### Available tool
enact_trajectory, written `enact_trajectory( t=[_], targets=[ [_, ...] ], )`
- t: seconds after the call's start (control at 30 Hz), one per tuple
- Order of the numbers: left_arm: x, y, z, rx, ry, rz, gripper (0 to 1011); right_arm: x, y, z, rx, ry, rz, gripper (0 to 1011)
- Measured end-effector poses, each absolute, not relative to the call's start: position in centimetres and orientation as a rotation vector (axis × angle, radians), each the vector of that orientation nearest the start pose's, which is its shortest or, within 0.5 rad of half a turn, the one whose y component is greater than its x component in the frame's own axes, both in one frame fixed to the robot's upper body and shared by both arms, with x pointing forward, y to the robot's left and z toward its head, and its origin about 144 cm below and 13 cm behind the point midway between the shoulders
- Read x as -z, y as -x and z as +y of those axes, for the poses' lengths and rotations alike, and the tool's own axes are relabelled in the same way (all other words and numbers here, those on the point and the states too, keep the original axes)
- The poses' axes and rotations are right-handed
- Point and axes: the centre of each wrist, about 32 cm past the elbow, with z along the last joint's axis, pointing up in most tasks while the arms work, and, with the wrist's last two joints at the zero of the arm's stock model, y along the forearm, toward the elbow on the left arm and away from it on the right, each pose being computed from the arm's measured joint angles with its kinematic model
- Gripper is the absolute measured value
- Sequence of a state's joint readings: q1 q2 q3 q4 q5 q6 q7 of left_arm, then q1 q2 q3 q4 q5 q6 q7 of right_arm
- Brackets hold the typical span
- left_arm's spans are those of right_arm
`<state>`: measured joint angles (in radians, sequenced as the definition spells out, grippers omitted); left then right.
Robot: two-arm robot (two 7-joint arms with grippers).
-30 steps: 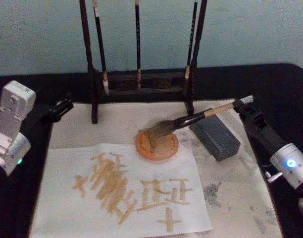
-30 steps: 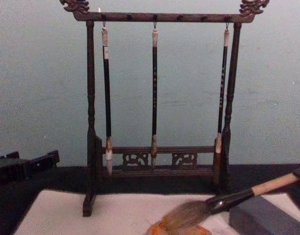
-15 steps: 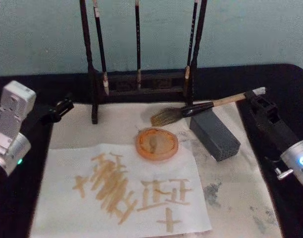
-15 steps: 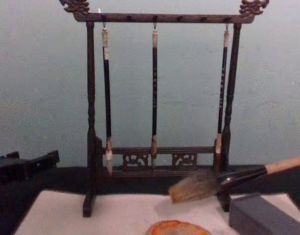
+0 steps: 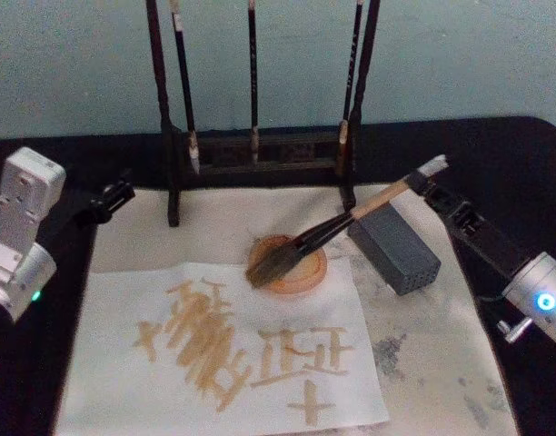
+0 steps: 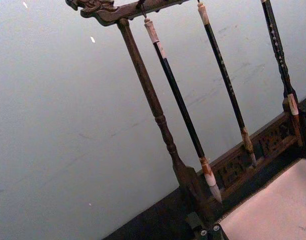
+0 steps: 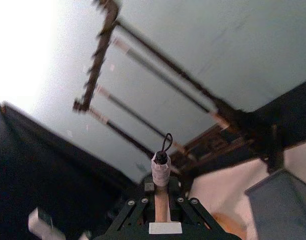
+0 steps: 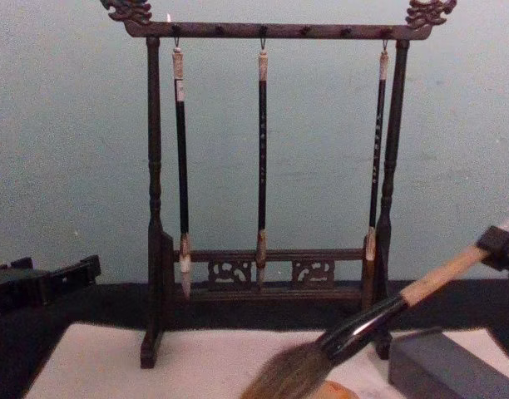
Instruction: Pick up the brush from the inkstone, write on the paper, then place the brush back to its original position.
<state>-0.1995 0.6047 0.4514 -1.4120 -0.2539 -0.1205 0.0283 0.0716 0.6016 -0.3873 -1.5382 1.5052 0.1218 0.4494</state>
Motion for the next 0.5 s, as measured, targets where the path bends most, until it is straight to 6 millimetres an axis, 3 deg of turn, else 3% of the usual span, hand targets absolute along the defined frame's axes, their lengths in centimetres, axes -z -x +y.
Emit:
enact_trajectory(
  t=[0.3, 0.5],
  targets=[
    [-114.0, -48.9, 31.0, -1.248, -0.304, -0.285, 1002, -116.0, -44.6, -28.0, 0.727, -0.357, 0.711, 156],
    [-114.0, -48.9, 31.0, -1.248, -0.304, -0.285, 1002, -116.2, -44.0, -26.6, 0.659, -0.339, 0.716, 156]
  ],
)
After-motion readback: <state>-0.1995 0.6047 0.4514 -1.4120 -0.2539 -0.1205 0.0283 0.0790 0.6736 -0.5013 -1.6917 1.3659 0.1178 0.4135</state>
